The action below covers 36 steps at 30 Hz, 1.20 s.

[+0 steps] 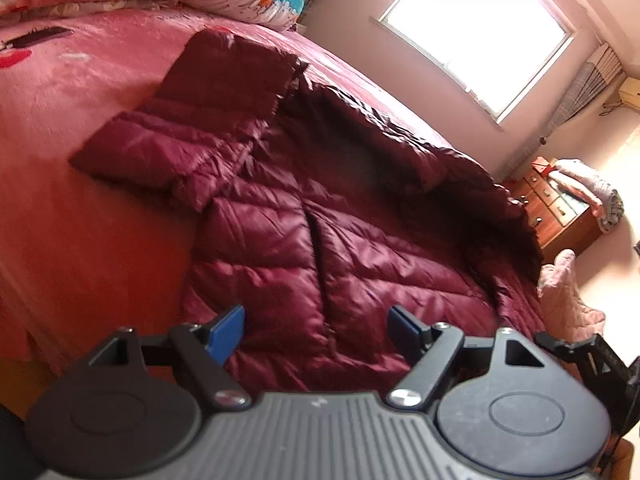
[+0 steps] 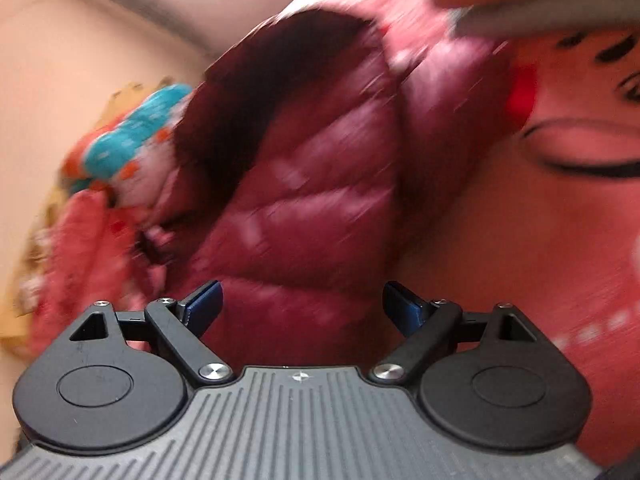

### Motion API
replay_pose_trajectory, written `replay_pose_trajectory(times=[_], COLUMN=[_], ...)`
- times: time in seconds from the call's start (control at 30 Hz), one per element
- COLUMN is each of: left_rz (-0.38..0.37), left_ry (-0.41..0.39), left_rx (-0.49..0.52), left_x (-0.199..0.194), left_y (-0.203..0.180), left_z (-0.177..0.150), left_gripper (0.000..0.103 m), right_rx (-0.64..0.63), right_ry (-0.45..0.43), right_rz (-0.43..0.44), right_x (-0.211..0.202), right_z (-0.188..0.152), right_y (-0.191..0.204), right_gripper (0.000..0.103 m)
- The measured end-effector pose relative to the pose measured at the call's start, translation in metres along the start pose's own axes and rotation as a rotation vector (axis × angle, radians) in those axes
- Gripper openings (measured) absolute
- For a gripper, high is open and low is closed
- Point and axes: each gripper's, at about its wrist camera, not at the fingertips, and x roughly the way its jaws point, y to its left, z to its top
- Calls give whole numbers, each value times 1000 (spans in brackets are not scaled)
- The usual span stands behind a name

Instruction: Fold large clothes

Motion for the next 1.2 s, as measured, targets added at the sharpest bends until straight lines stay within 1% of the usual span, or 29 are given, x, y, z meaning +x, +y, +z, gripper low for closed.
replay_pose_trajectory(times=[0.03,0.07,0.1,0.13,0.17,0.2,0.27,0.33,0.37,0.43,0.53,0.63,0.7,0.8,0.9,0.97,1.0,1.03,1.07,1.1,1.13,1.2], left_rz=[-10,-16,-19,-20,-22,-21,-7,-3,-2,8,18,44,67,103,143,188,212,231,243,249,254,257], left_ry=[7,14,22,28,33,38,51,55,56,56,54,48,37,2,-41,-73,-83,-89,-88,-82,-77,-71], left_rx=[-3,-4,-2,1,7,14,33,52,63,76,77,114,136,140,122,97,81,61,35,9,-20,-67], left_x=[1,3,5,7,9,11,14,14,13,12,12,9,7,1,-4,-7,-8,-7,-6,-5,-3,0], left_y=[-2,-4,-7,-9,-11,-13,-16,-19,-21,-24,-25,-31,-35,-37,-36,-32,-29,-25,-20,-16,-11,-3], left_z=[-2,-4,-6,-8,-10,-12,-16,-18,-19,-20,-20,-24,-26,-26,-21,-18,-16,-13,-12,-9,-8,-7], left_gripper=[79,80,80,80,80,81,81,81,81,81,81,81,81,81,81,81,81,81,81,81,81,81], right_rx=[-13,-37,-67,-94,-108,-107,-109,-169,-214,-287,-342,-396,-404,-392,-318,-247,-208,-180,-167,-168,-179,-214], right_ry=[12,14,6,-6,-17,-24,-48,-107,-153,-263,-434,-608,-692,-775,-805,-796,-791,-789,-784,-777,-766,-733], right_rz=[20,27,22,18,15,18,17,-19,-47,-101,-223,-388,-498,-650,-740,-746,-729,-692,-642,-586,-526,-400], right_x=[5,7,5,4,2,1,-9,-13,-18,-36,-59,-85,-100,-110,-118,-124,-127,-125,-127,-129,-129,-126], right_z=[-2,-5,-7,-8,-9,-8,-9,-9,-7,-3,10,25,40,53,68,75,76,75,75,74,73,69], right_y=[6,10,16,20,22,23,22,23,30,41,49,49,42,17,-15,-37,-44,-49,-52,-51,-49,-39], right_gripper=[100,93,87,76,67,63,45,38,33,29,26,26,26,26,29,33,34,40,50,58,68,70])
